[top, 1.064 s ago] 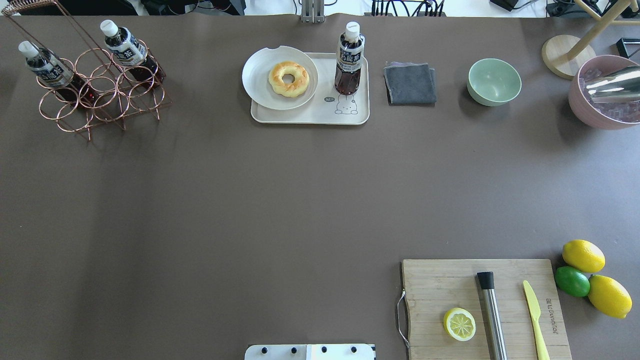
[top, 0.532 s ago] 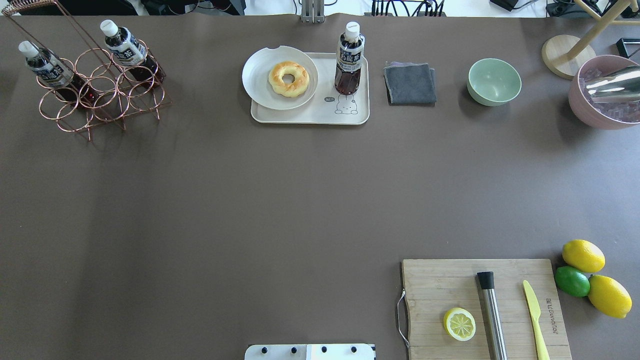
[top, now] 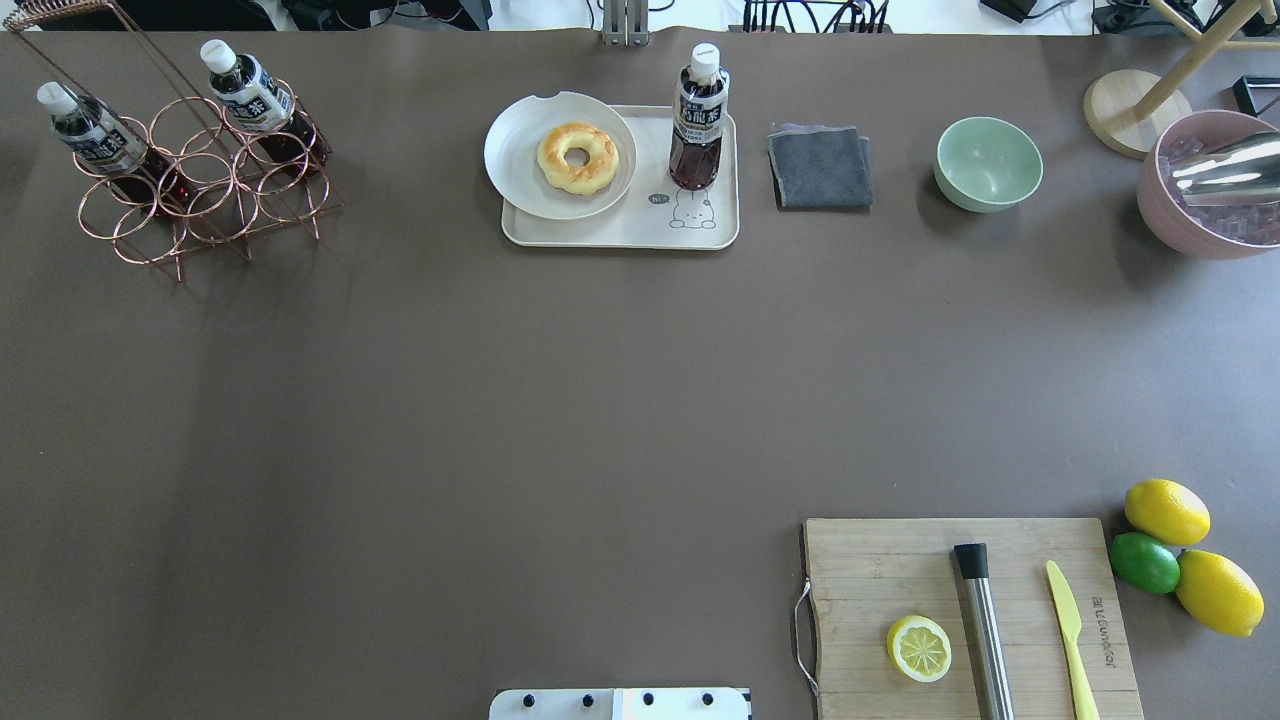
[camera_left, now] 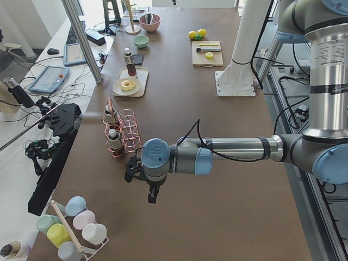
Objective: Place tea on tray
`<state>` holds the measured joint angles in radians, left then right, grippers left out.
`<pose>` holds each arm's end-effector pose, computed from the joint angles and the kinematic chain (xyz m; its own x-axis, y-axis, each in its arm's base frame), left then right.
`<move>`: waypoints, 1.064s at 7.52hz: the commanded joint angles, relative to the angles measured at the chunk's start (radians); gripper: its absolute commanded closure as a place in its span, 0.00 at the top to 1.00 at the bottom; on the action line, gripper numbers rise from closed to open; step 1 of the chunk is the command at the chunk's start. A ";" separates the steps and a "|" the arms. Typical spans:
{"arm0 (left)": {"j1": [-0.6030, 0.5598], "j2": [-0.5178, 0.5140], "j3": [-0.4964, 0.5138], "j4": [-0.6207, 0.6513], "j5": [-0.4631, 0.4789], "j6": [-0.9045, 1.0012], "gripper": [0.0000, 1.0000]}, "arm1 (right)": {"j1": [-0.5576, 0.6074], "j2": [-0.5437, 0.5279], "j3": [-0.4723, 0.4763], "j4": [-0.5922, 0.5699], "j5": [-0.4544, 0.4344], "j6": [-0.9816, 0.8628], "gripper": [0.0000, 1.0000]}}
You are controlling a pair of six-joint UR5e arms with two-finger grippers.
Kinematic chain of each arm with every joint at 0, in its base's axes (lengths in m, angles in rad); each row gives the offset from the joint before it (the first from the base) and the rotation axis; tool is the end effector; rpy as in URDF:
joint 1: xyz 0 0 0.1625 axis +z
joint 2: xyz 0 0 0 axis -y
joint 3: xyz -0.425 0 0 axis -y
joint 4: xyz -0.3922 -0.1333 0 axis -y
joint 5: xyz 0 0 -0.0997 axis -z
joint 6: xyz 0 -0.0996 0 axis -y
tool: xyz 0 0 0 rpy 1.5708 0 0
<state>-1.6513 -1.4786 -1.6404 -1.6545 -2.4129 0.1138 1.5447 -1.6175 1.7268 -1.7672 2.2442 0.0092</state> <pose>-0.0955 -0.4503 0.6547 0.6722 0.1049 -0.7329 0.0040 0.9894 0.1452 0.0591 -0.4643 0.6305 0.7831 0.0430 0.6205 0.0188 0.9955 -0.0927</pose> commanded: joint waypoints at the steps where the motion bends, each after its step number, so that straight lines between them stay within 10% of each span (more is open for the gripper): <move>1: -0.001 0.009 -0.001 -0.001 -0.002 0.003 0.99 | 0.000 0.001 -0.001 0.000 0.000 0.000 1.00; 8: -0.002 0.012 0.005 -0.015 0.000 0.000 0.99 | 0.000 0.001 -0.001 0.000 0.000 0.000 1.00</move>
